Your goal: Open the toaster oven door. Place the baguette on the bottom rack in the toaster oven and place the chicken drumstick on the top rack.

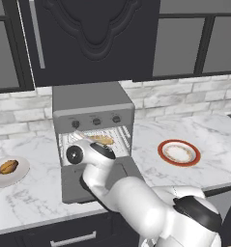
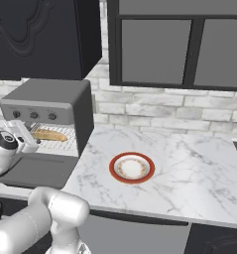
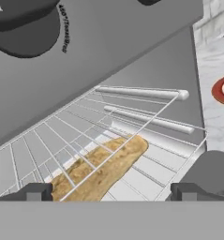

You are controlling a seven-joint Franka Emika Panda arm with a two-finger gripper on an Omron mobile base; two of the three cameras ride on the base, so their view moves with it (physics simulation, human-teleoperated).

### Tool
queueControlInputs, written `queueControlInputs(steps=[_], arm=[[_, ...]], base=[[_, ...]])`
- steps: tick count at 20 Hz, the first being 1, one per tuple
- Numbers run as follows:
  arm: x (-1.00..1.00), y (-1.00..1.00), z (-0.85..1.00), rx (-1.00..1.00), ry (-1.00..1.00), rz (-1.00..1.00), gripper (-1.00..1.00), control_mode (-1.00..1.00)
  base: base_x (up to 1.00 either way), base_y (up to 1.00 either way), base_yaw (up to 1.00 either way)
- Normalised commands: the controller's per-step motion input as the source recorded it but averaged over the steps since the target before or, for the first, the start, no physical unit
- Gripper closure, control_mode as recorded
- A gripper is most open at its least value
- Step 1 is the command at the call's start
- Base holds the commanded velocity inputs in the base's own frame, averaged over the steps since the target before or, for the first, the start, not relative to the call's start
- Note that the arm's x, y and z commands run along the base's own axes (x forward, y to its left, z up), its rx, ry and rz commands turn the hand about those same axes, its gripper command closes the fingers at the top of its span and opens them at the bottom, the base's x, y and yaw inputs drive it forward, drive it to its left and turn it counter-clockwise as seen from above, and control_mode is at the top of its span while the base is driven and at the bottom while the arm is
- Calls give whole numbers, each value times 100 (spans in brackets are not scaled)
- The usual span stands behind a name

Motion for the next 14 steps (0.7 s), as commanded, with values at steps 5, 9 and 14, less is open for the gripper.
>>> queueControlInputs(steps=[5, 9, 14], arm=[[16, 13, -4, 0, 0, -3, -100, -100], [13, 12, -2, 0, 0, -4, -100, -100], [-6, 22, -11, 0, 0, -2, -100, -100]], base=[[0, 0, 0], [0, 0, 0], [0, 0, 0]])
